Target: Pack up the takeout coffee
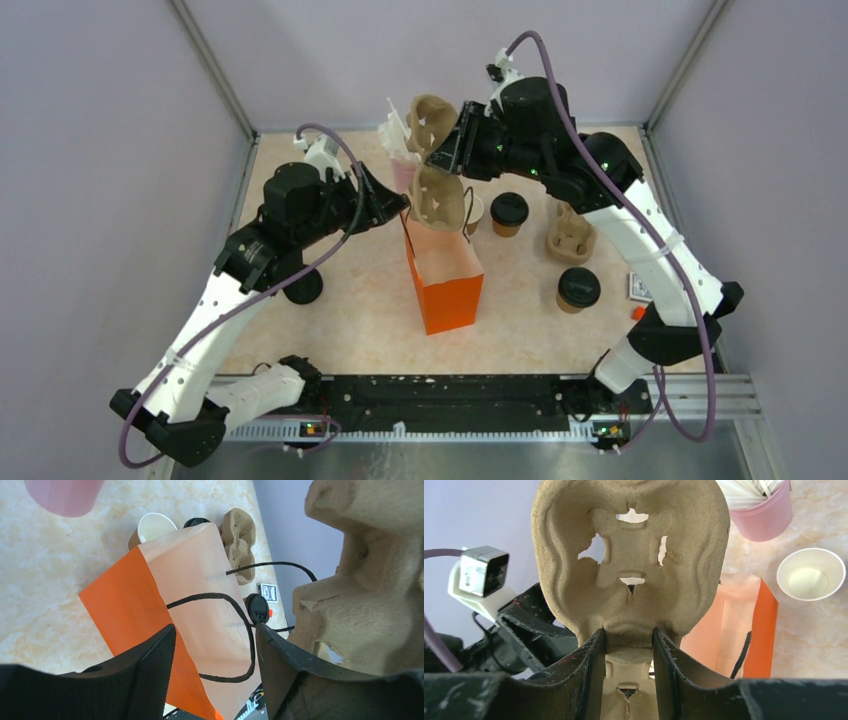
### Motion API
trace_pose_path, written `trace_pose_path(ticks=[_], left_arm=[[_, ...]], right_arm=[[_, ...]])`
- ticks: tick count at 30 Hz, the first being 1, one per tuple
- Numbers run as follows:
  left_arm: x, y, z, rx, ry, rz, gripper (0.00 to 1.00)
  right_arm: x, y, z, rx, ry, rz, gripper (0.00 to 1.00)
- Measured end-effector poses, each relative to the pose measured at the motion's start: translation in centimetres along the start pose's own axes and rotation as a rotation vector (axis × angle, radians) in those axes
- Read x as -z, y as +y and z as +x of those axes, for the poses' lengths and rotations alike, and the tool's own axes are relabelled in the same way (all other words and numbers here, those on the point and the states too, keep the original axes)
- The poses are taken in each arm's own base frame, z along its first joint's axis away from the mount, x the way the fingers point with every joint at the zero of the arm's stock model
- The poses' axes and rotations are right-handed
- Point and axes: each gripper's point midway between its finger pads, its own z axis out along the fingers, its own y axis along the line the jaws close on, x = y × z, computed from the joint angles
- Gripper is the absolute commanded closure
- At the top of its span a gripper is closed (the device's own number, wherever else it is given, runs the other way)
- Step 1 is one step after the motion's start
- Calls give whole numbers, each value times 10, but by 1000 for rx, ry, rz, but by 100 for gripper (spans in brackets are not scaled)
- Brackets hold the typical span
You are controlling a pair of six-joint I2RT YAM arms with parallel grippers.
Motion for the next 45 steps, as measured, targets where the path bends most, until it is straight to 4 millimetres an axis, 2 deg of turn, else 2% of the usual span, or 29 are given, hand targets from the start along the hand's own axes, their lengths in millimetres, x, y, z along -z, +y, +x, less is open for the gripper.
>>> trace_pose_path(ticks=[2,6,13,14,19,30,39,45], left_arm=[[0,0,0,1,1,-1,44],[-1,-2,-2,-3,-8,9,64],[2,-4,-2,1,-12,22,98],[2,-4,-2,0,-11,24,100],[4,-4,1,1,-7,28,100],[9,-6,1,3,-9,36,100],[14,-8,5,23,2,53,100],[15,-9,7,28,9,63,100]], right_arm=[[-2,-5,4,1,10,18,64],[-9,-16,16,7,44,54,64],[-29,-43,57,37,141,147,64],[-30,-46,61,43,149,157,64],[-30,-50,67,65,151,187,64],[-28,-73,80,158,197,280,64],[-42,-66,109,233,264,283,65],[-48,-71,110,245,254,312,65]])
